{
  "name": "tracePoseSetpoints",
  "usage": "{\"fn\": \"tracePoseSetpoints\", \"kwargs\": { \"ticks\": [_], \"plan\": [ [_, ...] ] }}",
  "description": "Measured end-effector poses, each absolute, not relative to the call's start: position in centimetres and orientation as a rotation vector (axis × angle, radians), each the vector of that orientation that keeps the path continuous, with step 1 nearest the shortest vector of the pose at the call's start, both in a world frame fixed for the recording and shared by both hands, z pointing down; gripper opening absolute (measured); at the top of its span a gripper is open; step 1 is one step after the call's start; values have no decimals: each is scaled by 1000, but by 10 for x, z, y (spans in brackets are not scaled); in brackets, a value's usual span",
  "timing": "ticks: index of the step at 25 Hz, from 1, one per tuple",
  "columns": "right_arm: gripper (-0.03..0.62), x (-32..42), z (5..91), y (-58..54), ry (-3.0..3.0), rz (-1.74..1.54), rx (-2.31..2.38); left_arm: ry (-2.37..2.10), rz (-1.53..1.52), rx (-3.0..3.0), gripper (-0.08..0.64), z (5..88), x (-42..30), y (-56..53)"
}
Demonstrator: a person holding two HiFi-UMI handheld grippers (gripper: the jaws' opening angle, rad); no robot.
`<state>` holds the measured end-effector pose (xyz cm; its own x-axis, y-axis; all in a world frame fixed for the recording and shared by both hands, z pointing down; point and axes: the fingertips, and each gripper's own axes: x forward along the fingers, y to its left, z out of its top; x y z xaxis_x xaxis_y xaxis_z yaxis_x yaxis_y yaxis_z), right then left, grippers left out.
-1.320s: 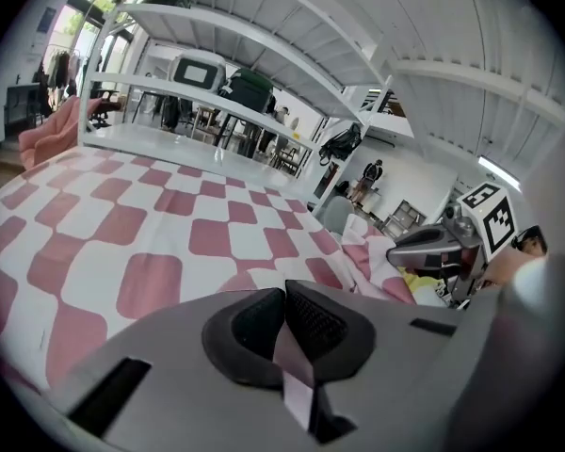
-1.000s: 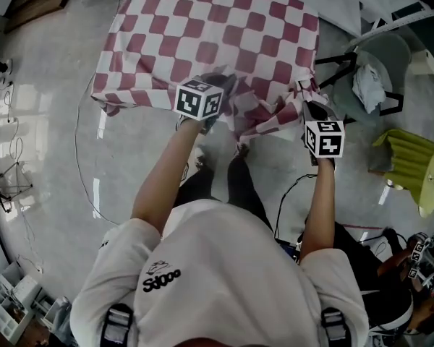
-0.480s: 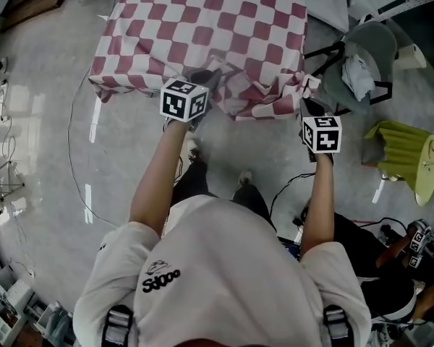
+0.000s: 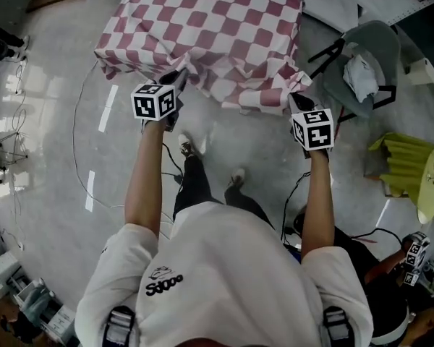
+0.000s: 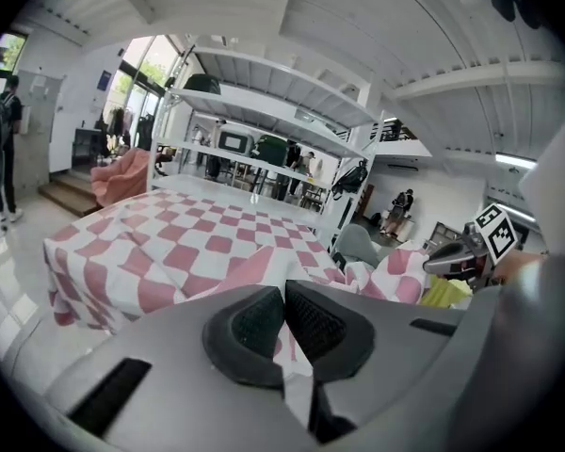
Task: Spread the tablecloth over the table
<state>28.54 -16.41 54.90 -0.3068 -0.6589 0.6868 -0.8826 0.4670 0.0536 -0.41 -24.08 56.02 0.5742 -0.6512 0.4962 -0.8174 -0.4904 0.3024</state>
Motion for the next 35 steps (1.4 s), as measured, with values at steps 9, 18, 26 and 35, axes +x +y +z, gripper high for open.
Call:
{"fn": "tracePoseSetpoints", "kwargs": {
  "ticks": [9, 18, 26, 35],
  "plan": [
    [26, 314, 563, -99, -2060, 517, 1278, -1298, 428, 2117, 29, 598, -45, -187],
    [26, 328, 597, -65, -1952, 593, 1361, -1259, 464, 2017, 29, 644, -74, -152],
    [26, 359, 672, -33, -1785, 705, 1410, -1260, 553, 1941, 29, 699, -93, -142],
    [30, 401, 750, 2, -1598, 859, 1519, -1235, 696, 1867, 137, 769, -94, -131]
  ]
}}
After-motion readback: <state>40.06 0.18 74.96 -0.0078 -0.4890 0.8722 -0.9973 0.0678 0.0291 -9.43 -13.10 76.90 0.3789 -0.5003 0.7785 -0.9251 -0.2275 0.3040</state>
